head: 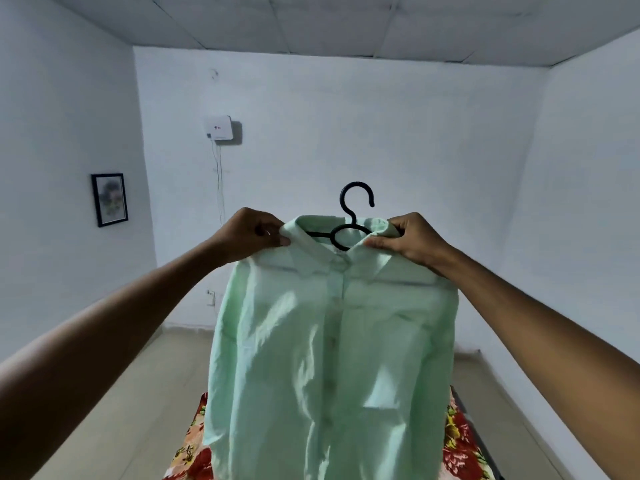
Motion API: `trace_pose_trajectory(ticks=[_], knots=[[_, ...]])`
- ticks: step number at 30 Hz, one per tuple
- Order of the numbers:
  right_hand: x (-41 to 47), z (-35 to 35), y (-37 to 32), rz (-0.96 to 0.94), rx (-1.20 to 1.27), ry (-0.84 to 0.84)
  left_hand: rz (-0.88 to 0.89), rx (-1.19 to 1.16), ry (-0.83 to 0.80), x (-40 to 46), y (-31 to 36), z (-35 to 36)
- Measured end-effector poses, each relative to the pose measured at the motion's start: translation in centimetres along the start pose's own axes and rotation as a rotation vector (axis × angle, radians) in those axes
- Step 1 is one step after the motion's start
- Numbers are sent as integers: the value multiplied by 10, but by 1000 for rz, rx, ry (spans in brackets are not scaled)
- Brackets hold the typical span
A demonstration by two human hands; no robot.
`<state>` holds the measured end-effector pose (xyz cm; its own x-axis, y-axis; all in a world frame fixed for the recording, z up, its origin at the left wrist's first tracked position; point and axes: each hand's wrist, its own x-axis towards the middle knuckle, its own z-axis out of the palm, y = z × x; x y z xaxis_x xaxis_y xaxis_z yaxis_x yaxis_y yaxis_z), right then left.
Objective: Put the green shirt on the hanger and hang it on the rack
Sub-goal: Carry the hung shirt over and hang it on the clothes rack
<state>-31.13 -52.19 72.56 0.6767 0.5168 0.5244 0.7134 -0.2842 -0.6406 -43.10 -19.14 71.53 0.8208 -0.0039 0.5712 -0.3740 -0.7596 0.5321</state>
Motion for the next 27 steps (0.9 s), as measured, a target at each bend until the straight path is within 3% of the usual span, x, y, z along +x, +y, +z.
trace_pose_trajectory(ticks=[5, 11, 21, 27], knots=[[-7, -22, 1, -25, -2, 72, -171, -22, -141, -9, -20, -20], [-2, -37, 6, -36, 18, 68, -252, -20, -31, -9, -23, -21], [4, -38, 5, -35, 42, 39, -58, 196, -46, 6, -10, -22], [12, -40, 9, -50, 39, 42, -20, 189, -258, 12, -1, -28]])
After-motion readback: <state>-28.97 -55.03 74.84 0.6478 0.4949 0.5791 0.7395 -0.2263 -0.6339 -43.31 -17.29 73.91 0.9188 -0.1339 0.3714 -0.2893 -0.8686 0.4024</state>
